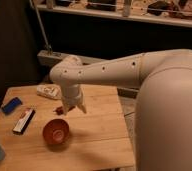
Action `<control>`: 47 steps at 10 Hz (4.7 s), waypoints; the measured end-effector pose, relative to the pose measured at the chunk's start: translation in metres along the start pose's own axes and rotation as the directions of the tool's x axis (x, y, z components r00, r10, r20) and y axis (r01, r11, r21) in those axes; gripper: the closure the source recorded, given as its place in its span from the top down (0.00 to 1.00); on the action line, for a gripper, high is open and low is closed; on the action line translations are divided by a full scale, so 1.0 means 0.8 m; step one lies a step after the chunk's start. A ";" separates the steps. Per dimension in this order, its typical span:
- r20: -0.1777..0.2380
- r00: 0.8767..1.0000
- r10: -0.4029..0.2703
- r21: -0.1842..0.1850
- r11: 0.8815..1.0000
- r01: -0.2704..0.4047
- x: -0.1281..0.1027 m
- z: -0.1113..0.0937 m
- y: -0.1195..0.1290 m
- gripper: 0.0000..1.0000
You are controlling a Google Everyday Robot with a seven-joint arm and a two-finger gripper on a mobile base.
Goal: Move the arm in a circular motion
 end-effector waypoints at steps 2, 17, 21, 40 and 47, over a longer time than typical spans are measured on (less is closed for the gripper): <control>0.000 1.000 0.000 0.000 1.000 0.000 0.000 0.000 0.000 0.65; -0.040 0.984 0.176 0.000 0.984 -0.176 0.117 0.015 -0.166 0.65; 0.006 0.904 0.427 0.010 0.904 -0.427 0.015 -0.033 -0.323 0.65; 0.098 0.909 -0.405 -0.120 0.902 0.415 0.066 -0.089 0.061 0.65; -0.039 0.981 -0.192 -0.060 0.980 0.190 0.188 -0.012 -0.093 0.65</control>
